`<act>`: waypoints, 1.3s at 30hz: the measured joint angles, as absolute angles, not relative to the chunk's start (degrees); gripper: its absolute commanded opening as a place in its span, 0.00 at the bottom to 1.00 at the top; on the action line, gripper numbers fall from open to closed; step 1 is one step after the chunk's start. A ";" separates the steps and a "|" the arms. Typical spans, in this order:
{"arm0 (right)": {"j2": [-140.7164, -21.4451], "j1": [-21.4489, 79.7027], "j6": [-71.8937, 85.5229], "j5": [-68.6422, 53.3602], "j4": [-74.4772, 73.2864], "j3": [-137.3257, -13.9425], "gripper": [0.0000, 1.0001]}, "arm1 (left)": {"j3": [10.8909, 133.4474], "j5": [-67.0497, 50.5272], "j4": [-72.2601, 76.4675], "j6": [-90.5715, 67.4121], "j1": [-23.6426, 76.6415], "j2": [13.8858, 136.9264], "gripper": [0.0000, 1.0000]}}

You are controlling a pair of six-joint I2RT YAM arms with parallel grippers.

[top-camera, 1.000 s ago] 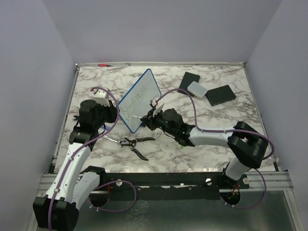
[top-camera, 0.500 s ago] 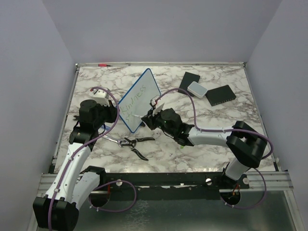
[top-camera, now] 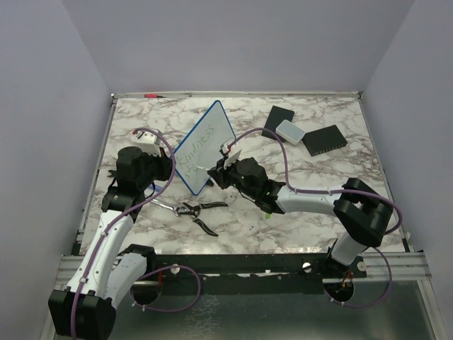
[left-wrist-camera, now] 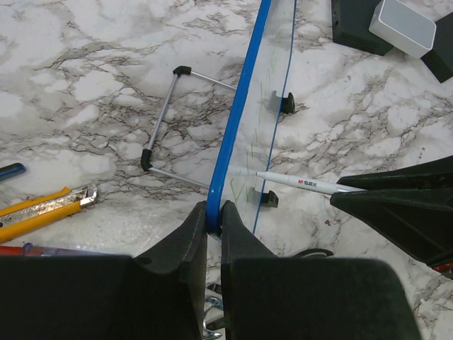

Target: Write a sentence on the whiteboard

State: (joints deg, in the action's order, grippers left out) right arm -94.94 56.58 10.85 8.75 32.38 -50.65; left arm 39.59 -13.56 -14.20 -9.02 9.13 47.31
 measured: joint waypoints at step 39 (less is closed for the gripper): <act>-94.13 56.58 12.62 9.65 32.82 -49.25 0.01 | 39.59 -13.61 -14.20 -9.04 9.15 47.29 0.03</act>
State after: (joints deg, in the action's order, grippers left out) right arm -94.13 56.58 12.62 9.65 32.82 -49.25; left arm 39.59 -13.61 -14.20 -9.04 9.15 47.29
